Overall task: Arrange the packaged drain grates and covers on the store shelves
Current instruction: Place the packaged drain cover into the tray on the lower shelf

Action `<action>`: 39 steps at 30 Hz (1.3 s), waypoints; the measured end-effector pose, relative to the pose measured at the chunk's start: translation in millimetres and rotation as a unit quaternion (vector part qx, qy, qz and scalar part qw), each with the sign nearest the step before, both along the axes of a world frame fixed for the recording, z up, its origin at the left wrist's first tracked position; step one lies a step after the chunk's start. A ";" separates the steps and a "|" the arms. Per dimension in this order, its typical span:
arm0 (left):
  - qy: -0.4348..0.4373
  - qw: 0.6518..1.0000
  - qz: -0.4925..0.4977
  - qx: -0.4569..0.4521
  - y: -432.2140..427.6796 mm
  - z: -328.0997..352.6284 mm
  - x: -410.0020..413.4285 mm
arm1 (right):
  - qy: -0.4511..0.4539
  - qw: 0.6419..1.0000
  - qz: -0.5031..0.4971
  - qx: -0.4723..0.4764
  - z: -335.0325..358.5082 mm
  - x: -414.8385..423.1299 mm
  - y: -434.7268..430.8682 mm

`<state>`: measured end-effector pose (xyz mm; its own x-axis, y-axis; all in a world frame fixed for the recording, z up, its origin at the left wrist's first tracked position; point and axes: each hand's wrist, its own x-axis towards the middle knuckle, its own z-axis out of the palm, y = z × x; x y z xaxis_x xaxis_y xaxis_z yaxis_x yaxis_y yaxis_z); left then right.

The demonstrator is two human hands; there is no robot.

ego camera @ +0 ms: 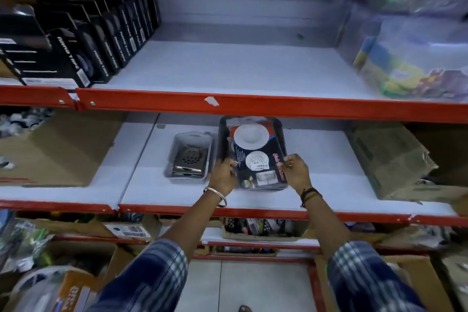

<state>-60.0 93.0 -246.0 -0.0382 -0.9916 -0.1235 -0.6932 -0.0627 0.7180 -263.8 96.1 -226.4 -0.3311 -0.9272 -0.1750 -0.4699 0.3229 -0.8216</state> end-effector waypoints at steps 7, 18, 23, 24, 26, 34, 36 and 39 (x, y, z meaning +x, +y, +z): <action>-0.145 0.984 -0.070 -0.076 -4.8 7.2 37.1 | 0.198 0.978 0.023 -0.063 8.1 26.2 -4.8; -0.368 0.906 -0.207 0.039 -91.4 0.3 169.2 | 0.258 0.871 0.419 0.000 10.9 193.6 -77.8; -0.448 0.839 -0.303 0.062 -115.3 -28.2 179.3 | 0.367 0.808 0.449 0.098 -15.4 230.5 -109.2; -0.450 0.835 -0.312 0.054 -118.7 -35.7 181.3 | 0.388 0.798 0.448 0.109 -21.8 234.1 -115.7; -0.445 0.836 -0.320 0.028 -121.6 -42.7 181.0 | 0.399 0.790 0.450 0.119 -30.9 236.4 -125.1; -0.417 0.847 -0.328 -0.040 -120.2 -56.7 179.9 | 0.452 0.749 0.483 0.048 -50.9 228.9 -115.0; -0.398 0.864 -0.306 -0.030 -116.8 -51.8 178.0 | 0.453 0.754 0.475 0.028 -55.1 228.3 -114.3; -0.391 0.873 -0.289 -0.023 -114.7 -45.0 176.0 | 0.442 0.767 0.463 0.038 -58.3 231.2 -117.6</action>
